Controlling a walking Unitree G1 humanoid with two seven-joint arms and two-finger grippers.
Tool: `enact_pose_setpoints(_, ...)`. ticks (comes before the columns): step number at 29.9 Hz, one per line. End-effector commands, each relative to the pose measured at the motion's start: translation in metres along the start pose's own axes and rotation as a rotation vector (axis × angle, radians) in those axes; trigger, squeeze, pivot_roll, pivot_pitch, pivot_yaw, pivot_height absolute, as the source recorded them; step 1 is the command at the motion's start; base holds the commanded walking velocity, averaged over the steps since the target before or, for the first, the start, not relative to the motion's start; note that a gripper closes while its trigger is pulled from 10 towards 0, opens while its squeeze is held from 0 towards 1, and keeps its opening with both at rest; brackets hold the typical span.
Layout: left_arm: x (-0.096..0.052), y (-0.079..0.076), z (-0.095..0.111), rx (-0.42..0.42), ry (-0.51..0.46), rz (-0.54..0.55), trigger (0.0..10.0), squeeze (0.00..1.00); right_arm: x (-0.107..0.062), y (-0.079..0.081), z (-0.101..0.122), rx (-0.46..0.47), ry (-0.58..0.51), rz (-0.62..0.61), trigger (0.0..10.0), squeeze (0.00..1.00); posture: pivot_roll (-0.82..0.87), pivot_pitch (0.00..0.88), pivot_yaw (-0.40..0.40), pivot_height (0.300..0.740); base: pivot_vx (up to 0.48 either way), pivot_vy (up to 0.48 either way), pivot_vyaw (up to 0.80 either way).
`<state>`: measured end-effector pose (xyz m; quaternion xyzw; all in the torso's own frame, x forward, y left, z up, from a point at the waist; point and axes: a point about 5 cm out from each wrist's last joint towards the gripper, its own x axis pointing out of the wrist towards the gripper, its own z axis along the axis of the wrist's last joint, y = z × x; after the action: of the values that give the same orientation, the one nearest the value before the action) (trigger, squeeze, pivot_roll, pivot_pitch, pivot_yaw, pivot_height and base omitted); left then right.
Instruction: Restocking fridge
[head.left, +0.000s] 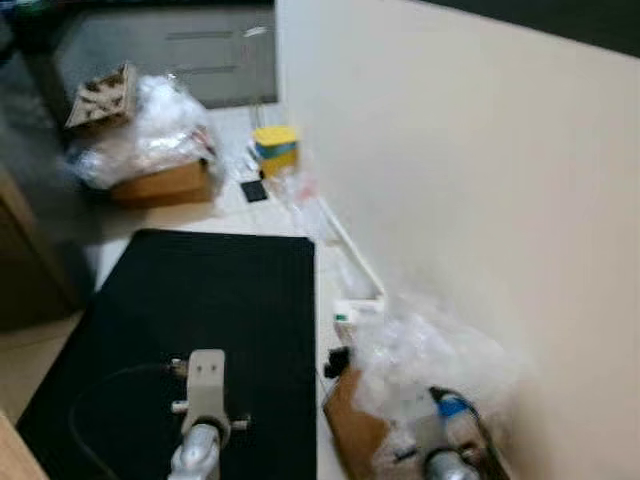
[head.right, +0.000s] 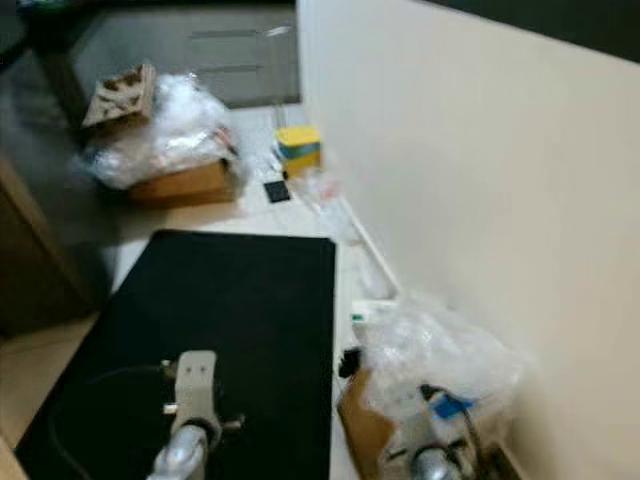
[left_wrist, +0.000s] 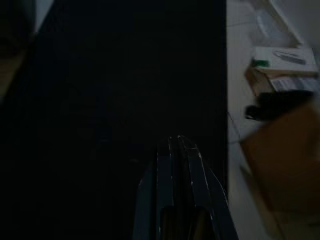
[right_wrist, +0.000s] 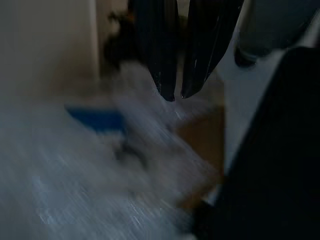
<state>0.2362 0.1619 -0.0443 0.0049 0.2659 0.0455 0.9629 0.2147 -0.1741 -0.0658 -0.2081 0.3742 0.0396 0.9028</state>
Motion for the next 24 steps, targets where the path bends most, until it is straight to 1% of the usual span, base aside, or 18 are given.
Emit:
enact_pose_setpoints(1, -0.0006, -0.0010, -0.0017, 0.014, 0.007, -0.009, 10.0, 0.00, -0.0015, -0.0071, -0.0088, 0.011, 0.025, -0.020, 10.0, 0.00, -0.05, 0.008, -0.009, 0.740, 0.379, 0.000, 0.00)
enact_pose_setpoints(8, -0.0009, -0.0032, -0.0023, 0.012, 0.010, -0.011, 10.0, 0.00, -0.0013, -0.0107, -0.0093, 0.010, 0.025, -0.028, 10.0, 0.00, -0.05, 0.006, -0.010, 0.740, 0.374, 0.000, 0.00)
enact_pose_setpoints(24, 0.0003, -0.0019, 0.0002, 0.015, 0.003, -0.012, 10.0, 0.00, -0.0013, -0.0092, -0.0093, 0.008, 0.031, -0.031, 10.0, 0.00, -0.05, 0.003, -0.005, 0.740, 0.372, 0.000, 0.00)
